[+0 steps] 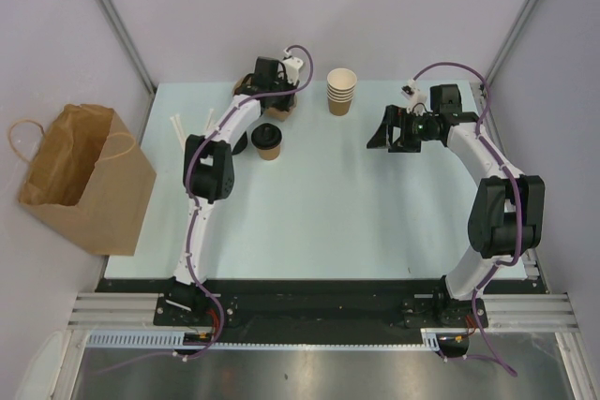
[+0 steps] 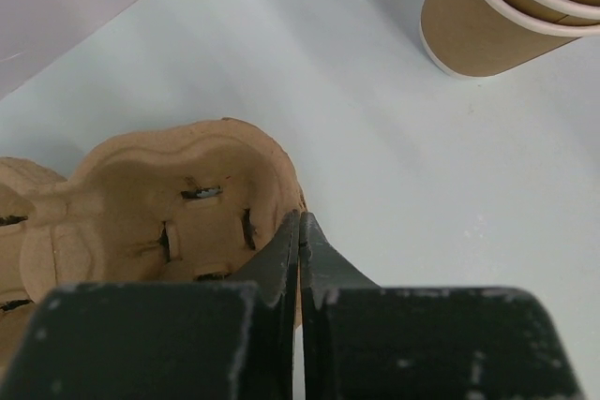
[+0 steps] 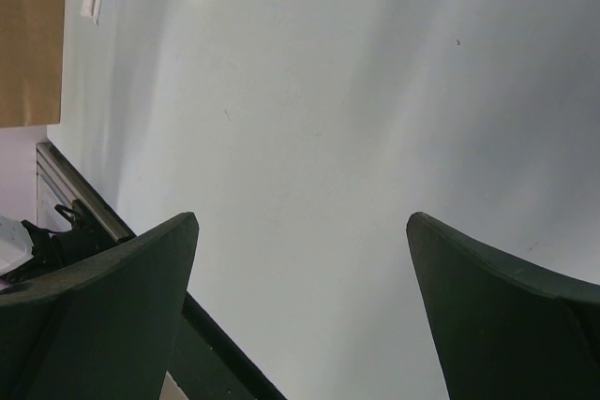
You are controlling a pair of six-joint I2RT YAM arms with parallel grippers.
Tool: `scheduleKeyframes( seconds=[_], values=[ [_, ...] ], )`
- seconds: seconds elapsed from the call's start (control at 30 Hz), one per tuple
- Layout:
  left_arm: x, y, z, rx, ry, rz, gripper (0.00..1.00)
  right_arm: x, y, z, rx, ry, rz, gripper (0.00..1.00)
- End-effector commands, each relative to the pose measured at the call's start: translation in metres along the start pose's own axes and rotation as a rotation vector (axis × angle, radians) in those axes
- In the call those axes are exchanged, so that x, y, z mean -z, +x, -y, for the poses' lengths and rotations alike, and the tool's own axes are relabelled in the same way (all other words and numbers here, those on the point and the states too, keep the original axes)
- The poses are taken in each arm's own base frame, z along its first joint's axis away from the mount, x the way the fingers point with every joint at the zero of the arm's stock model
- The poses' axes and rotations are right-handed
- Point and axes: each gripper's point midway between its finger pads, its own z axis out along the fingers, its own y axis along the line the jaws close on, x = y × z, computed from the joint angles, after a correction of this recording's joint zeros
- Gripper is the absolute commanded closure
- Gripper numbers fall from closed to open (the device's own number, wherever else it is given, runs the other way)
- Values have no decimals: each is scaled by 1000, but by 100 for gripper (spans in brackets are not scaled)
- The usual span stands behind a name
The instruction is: Pack the takeout coffee
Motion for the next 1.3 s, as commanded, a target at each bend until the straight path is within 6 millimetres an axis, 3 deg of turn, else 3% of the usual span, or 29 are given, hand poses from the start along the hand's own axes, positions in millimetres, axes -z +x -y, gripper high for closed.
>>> scheduleKeyframes(
  seconds=[0.0, 0.1, 0.2, 0.3, 0.4, 0.57, 0.8, 0.9, 1.27],
  values=[
    [31, -57, 5, -19, 8, 116, 100, 4, -22, -9, 37, -29, 54, 0],
    [34, -60, 2, -13, -15, 118, 100, 4, -21, -8, 32, -31, 52, 1],
    [32, -54, -6, 0, -61, 100, 80, 3, -20, -8, 26, -31, 47, 0],
    [26, -45, -10, 1, -82, 75, 71, 3, -21, -9, 30, -35, 50, 0],
    [23, -37, -9, 5, -72, 57, 69, 3, -20, -9, 30, -33, 48, 0],
    [17, -30, -8, 9, -64, 43, 75, 3, -20, -8, 30, -31, 45, 1],
    [14, -24, -2, 13, -26, 33, 98, 3, -20, -7, 31, -30, 45, 1],
    [16, -28, 1, 20, -11, 43, 100, 4, -21, -6, 29, -29, 50, 1],
    [63, -93, 23, 44, 42, 176, 100, 4, -24, -8, 29, -40, 59, 2]
  ],
)
